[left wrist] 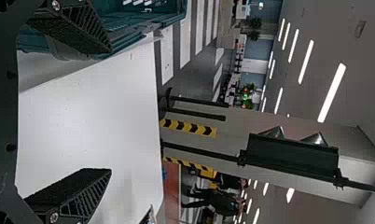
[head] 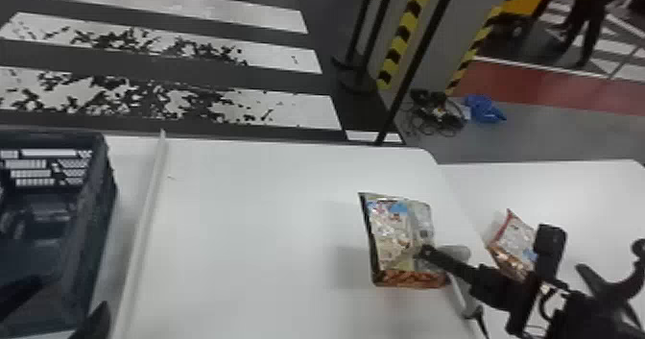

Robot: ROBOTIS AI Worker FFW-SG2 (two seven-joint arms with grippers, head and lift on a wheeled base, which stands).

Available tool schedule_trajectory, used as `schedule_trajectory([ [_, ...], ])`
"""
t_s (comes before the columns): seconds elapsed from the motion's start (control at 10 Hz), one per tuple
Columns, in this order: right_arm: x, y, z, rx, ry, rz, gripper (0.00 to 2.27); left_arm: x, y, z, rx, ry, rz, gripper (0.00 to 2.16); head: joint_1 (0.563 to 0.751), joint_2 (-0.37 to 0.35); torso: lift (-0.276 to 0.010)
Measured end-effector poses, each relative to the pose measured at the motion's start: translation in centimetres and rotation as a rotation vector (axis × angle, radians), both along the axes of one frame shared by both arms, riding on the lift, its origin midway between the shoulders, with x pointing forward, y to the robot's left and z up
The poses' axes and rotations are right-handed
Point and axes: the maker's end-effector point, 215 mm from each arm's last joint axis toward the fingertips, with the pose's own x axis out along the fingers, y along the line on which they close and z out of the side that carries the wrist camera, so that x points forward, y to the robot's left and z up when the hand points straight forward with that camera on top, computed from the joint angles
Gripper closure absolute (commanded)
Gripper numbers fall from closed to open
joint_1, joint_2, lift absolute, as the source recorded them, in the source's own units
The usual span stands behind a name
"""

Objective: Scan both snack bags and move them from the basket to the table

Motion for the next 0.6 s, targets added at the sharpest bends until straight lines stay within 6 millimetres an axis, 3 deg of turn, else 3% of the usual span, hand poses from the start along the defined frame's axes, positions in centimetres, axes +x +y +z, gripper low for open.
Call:
schedule_trajectory([
  [0.3, 4.3, -6.9, 2.8, -0.042, -0.045, -0.127, 2.25, -0.2, -0.1, -0.4, -0.003, 0.006, -0.002, 0.09, 0.695, -0.35, -0.098],
  [0.6, 6.6, -13.8, 4.5, -0.061, -0.045, -0.226, 2.25, -0.4, -0.4, -1.0, -0.002, 0.015, -0.005, 0.09, 0.695, -0.35, -0.098],
])
